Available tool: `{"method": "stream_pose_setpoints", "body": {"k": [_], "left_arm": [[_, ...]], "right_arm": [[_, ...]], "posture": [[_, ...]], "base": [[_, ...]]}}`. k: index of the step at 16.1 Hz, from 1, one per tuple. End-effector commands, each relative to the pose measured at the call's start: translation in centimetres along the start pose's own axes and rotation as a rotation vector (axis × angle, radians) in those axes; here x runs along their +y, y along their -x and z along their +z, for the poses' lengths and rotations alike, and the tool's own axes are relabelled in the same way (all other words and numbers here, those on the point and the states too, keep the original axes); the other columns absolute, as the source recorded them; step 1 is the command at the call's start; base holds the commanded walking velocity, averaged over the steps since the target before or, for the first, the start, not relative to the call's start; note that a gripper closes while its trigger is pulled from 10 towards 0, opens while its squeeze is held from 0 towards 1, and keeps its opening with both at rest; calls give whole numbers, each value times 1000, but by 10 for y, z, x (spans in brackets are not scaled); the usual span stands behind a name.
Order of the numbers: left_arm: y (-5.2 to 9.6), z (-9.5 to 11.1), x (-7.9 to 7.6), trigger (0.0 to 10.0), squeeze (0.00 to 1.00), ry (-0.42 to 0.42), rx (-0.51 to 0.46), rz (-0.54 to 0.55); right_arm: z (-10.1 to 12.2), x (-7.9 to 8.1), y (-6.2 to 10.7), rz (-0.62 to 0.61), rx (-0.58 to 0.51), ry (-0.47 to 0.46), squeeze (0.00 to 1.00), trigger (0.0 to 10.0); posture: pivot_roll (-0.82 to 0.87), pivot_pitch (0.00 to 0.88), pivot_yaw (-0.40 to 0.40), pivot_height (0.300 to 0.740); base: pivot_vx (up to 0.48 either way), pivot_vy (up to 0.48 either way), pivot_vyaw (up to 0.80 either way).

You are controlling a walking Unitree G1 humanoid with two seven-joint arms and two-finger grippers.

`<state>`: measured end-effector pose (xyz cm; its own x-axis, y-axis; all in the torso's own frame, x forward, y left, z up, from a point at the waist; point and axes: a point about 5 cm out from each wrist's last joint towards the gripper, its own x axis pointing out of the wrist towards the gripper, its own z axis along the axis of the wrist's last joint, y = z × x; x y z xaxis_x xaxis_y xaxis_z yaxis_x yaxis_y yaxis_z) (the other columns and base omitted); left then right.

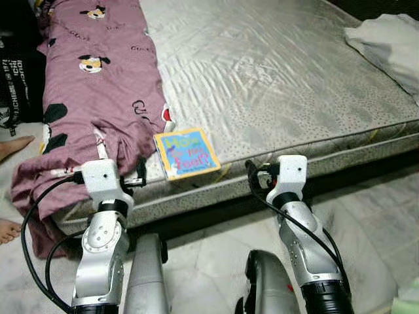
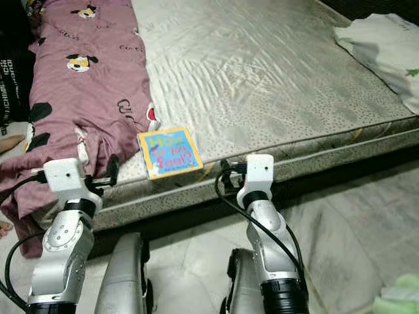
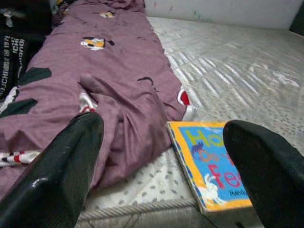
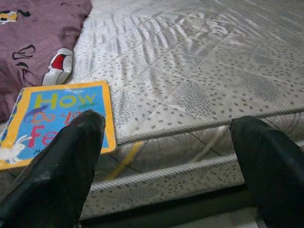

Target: Clean up the room

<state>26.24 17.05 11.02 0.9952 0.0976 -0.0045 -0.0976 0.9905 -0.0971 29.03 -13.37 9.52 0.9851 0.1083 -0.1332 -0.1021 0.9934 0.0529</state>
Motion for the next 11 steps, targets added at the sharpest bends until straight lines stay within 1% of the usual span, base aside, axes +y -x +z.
{"method": "stream_pose_setpoints", "body": {"k": [1,3,9,11], "left_arm": [[-1,2,-2,10000,0,4,-10,-10],[-1,2,-2,10000,0,5,-11,-12],[-1,1,-3,10000,0,9,-10,-11],[-2,-2,-3,10000,0,7,5,6]], "right_arm": [[2,-1,-1,4,-10,8,0,10000],[3,1,-1,16,-14,23,0,10000],[2,1,-2,20,-12,21,0,10000],[2,2,-3,30,-15,31,0,10000]], "posture": [[65,90,-23,577],[66,87,-23,577],[67,81,-27,577],[67,78,-28,577]], "base": [[480,0,0],[480,0,0],[480,0,0],[0,0,0]]}}
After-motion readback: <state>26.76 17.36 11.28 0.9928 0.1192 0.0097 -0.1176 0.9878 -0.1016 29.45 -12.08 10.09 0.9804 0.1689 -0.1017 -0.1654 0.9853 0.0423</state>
